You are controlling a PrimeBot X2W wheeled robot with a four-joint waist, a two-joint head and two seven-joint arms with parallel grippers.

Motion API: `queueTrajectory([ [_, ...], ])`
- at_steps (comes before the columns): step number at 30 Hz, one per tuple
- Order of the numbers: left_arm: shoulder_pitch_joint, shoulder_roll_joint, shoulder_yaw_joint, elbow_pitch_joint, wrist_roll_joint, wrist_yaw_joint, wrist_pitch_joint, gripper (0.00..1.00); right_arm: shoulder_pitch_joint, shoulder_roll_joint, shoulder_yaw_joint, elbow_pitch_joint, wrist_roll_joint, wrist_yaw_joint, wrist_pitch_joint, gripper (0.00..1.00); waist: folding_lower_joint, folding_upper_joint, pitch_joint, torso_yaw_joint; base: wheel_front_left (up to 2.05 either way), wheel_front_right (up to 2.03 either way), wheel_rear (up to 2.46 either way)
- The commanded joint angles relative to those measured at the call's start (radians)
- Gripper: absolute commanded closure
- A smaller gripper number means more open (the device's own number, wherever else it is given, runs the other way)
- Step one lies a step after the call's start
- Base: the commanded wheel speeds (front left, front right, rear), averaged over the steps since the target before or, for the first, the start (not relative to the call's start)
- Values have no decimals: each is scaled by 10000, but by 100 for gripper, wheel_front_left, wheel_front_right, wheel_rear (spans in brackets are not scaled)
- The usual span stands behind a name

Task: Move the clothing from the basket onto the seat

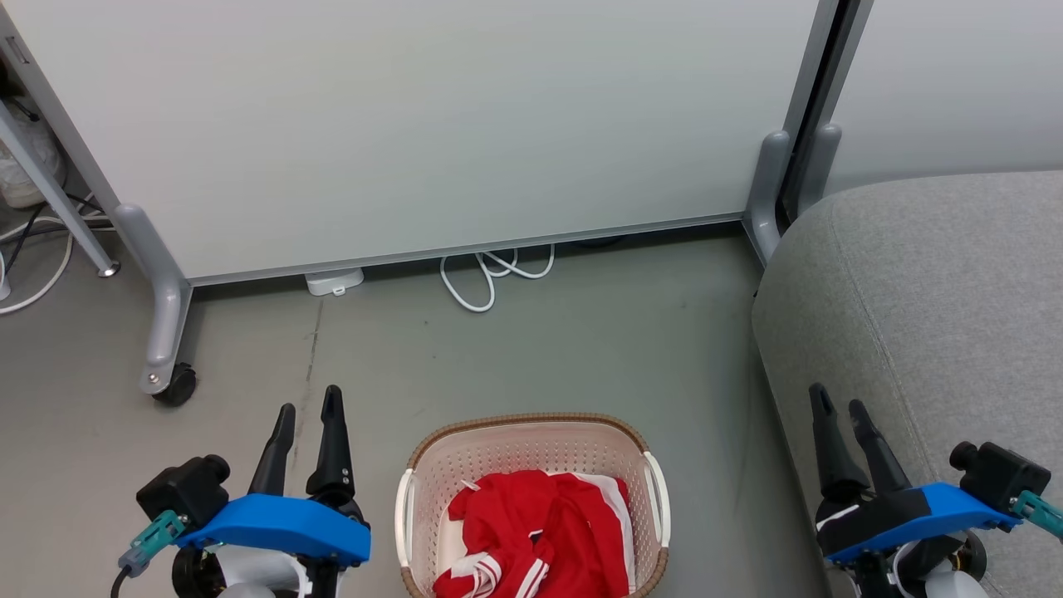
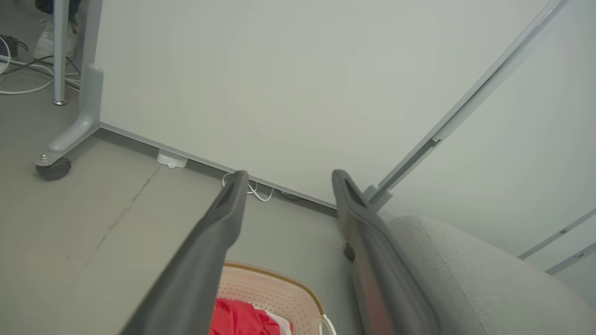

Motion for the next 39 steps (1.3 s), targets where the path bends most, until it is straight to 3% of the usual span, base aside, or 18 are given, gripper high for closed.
queueTrajectory([
  [1,-243,51,-39,-41,272,-27,-110,0,-246,-69,27,-79,-275,15,-90,0,0,0,-4,-1,0,0,0],
  [23,-417,8,-273,452,2366,-22,-669,0,-337,-81,206,79,-2444,20,-574,0,0,0,17,-3,0,0,0],
  [39,-468,-45,-290,516,3220,-135,-1017,0,-417,-88,272,243,-3676,23,-912,0,0,0,69,8,0,0,0],
])
